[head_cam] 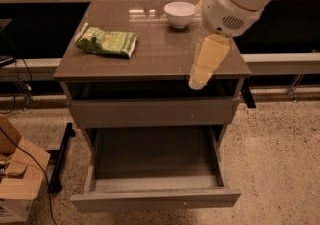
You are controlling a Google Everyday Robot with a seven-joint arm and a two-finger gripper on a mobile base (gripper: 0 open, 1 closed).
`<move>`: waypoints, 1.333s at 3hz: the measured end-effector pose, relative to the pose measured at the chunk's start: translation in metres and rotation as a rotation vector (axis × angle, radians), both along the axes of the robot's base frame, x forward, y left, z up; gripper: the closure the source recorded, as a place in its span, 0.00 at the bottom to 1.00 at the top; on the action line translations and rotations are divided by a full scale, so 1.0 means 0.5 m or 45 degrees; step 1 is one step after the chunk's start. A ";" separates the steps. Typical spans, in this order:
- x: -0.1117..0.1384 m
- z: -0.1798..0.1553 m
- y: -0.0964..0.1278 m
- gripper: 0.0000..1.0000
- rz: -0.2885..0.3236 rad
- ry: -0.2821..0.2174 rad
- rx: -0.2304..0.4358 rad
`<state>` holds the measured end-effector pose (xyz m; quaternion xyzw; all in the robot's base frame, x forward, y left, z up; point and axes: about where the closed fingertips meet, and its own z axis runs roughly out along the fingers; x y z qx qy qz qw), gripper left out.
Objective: Place green jalapeno chip bag into middle drawer
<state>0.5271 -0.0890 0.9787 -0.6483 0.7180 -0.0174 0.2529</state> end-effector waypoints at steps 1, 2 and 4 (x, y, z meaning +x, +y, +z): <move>0.100 -0.010 0.076 0.00 0.089 0.016 0.084; 0.172 -0.018 0.121 0.00 0.151 0.029 0.126; 0.196 -0.029 0.150 0.00 0.192 0.030 0.131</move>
Offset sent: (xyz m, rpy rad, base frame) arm 0.1263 0.0814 -0.0119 0.1365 0.0328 0.1652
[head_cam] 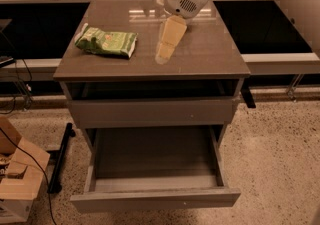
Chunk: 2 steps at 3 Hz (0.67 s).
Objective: Place green jalapeno chip bag into middle drawer
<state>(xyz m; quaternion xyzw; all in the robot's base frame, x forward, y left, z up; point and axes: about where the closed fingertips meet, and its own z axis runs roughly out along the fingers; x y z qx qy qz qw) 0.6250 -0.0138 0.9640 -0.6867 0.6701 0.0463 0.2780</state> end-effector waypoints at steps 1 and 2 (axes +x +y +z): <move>0.061 -0.026 0.056 0.00 0.032 -0.010 0.045; 0.153 -0.078 0.129 0.00 0.052 0.011 0.165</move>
Offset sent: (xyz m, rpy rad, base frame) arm 0.1127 0.0856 -0.0506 0.1899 0.0056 0.0499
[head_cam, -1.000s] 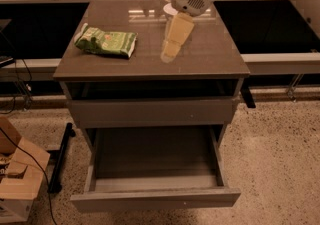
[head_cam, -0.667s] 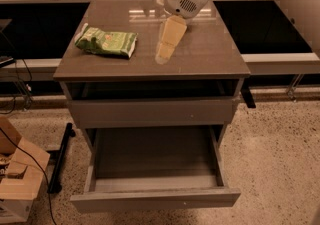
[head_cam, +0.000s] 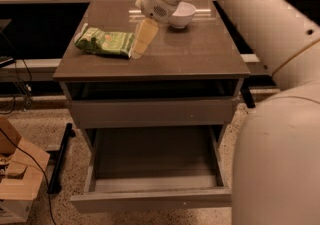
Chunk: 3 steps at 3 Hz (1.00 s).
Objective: Place green jalapeno chip bag into middle drawer
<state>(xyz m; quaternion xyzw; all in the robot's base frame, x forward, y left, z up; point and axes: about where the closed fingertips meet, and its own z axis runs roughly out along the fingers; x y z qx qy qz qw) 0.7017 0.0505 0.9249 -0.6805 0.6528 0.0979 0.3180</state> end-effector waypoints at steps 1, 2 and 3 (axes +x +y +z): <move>0.051 -0.046 0.043 0.00 0.009 0.041 0.082; 0.091 -0.092 0.079 0.00 0.024 0.099 0.164; 0.124 -0.139 0.124 0.00 0.050 0.167 0.227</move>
Offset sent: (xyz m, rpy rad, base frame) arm 0.0760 0.0537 -0.0658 0.2111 0.1250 0.0228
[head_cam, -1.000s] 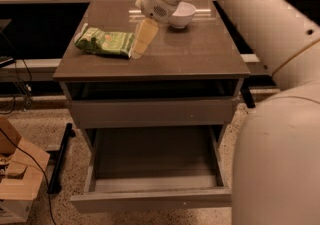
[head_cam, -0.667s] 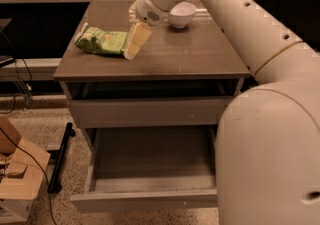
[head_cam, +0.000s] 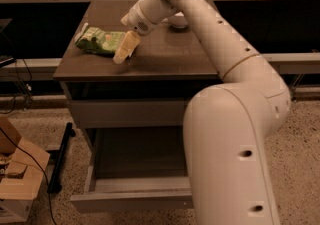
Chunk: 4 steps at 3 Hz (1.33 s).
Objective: Place green jalapeno chip bag into middle drawer
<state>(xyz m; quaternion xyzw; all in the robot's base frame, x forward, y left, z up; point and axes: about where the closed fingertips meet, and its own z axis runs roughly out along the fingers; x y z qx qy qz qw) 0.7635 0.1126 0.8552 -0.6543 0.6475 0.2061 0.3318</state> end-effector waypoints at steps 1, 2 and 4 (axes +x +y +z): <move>0.017 -0.030 0.031 0.00 0.017 0.046 0.028; 0.024 -0.052 0.065 0.00 0.052 0.075 0.040; 0.019 -0.016 0.090 0.50 0.104 0.035 0.054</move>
Offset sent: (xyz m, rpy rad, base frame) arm 0.0275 0.0436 -0.0272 0.0430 0.0782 0.0655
